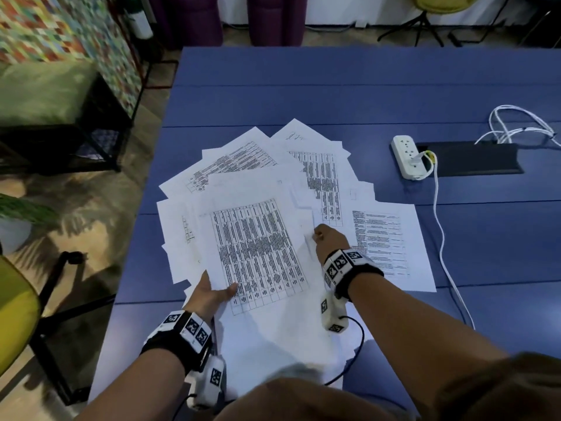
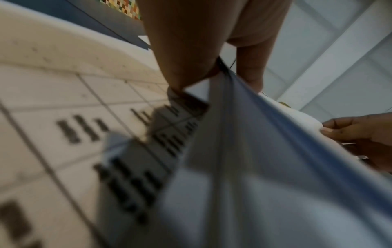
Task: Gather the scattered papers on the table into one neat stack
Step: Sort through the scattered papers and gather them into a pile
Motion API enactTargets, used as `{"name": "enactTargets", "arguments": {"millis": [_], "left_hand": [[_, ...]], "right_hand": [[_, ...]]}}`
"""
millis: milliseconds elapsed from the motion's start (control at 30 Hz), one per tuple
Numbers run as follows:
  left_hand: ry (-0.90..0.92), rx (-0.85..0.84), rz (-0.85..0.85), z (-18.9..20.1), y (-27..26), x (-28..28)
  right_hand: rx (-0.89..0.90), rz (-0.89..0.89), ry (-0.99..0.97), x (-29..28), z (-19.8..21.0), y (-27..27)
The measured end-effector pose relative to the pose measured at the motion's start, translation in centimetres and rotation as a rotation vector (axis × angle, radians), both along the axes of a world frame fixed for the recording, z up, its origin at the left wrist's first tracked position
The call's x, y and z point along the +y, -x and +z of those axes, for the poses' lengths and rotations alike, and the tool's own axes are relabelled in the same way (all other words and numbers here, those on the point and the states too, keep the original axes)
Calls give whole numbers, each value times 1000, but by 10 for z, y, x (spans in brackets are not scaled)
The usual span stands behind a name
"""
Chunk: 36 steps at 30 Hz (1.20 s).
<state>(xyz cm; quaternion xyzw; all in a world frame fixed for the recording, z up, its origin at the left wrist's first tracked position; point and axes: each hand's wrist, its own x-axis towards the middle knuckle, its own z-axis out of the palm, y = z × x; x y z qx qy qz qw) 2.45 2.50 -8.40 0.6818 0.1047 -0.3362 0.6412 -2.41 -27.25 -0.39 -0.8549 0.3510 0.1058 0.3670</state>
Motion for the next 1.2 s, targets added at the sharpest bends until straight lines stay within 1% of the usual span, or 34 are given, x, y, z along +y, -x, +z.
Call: {"name": "enactTargets", "arguments": {"millis": [100, 133, 200, 267, 367, 467, 567, 633, 700, 767, 800, 867, 933, 1033, 1200], "left_hand": [[137, 50, 33, 31, 6, -12], [174, 59, 41, 40, 8, -16], [237, 73, 83, 44, 12, -23], [223, 52, 149, 44, 13, -25], [130, -16, 94, 39, 12, -21], [107, -14, 92, 33, 9, -20], [81, -11, 123, 25, 6, -16], [81, 9, 142, 34, 5, -19], [50, 37, 169, 48, 7, -29], [45, 55, 192, 45, 6, -31], [36, 44, 192, 44, 6, -30], [17, 33, 201, 40, 4, -28], [-9, 31, 200, 37, 4, -27], [-11, 47, 205, 36, 3, -29], [6, 46, 197, 37, 4, -27]], "right_hand": [[-17, 77, -36, 4, 0, -7], [-8, 90, -16, 2, 1, -9], [14, 77, 62, -12, 3, -11], [74, 47, 165, -39, 6, -10], [164, -15, 296, -94, 14, -9], [262, 51, 364, -141, 20, -12], [351, 147, 409, -167, 21, -11], [383, 196, 444, -173, 16, -8], [401, 187, 428, -174, 14, -6], [407, 167, 404, -173, 14, -7], [426, 203, 427, -173, 15, -9], [408, 245, 431, -174, 17, -14], [395, 282, 390, -171, 22, -17], [316, 292, 300, -169, 21, -18], [299, 322, 349, -169, 35, -30]]}}
